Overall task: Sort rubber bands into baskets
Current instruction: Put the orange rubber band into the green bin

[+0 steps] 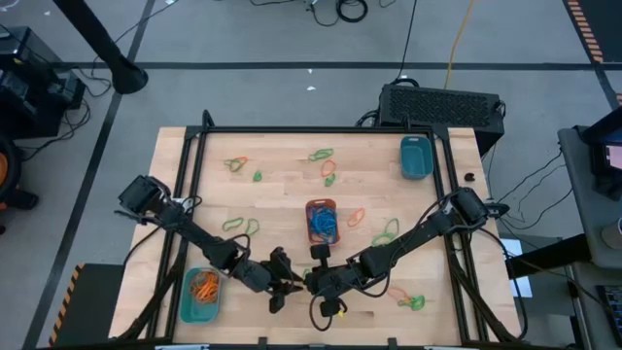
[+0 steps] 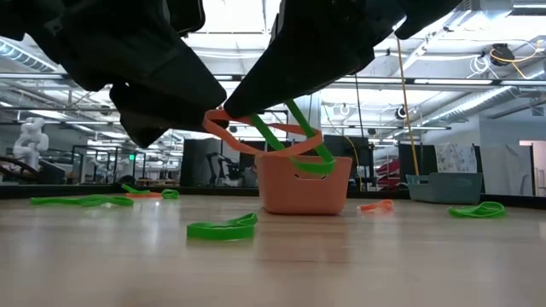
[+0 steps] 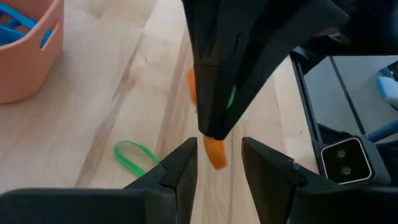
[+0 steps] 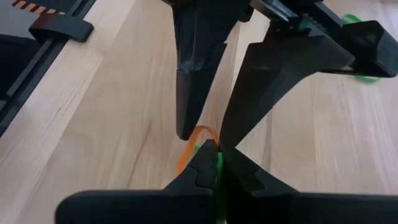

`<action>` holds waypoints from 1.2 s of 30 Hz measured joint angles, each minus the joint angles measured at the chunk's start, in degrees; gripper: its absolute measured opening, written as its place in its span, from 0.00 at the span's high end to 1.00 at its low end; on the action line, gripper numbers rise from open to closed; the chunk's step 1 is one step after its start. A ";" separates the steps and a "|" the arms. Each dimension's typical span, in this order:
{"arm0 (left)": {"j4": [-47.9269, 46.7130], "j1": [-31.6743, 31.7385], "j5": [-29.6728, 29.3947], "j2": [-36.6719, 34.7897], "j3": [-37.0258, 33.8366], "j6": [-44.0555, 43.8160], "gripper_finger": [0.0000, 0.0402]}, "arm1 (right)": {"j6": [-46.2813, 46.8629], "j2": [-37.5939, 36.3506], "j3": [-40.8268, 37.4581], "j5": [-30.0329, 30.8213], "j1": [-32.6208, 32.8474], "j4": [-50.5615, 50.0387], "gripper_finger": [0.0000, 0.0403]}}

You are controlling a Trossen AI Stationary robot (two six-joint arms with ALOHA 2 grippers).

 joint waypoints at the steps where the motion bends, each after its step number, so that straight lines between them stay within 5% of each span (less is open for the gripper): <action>1: -0.10 0.14 0.23 0.00 0.00 0.00 0.67 | 0.00 0.00 0.00 0.00 0.00 0.00 1.00; 14: -1.89 0.19 0.13 0.02 0.00 -0.04 0.68 | -0.26 0.00 0.02 -0.17 0.00 0.00 1.00; 25: -1.76 1.11 -0.02 0.02 0.00 -0.01 0.90 | -0.26 0.00 0.02 -0.20 -0.02 -0.02 0.99; 36: -2.06 1.15 1.41 0.02 0.00 0.39 0.99 | -1.03 0.00 0.07 -0.50 0.37 -2.51 0.64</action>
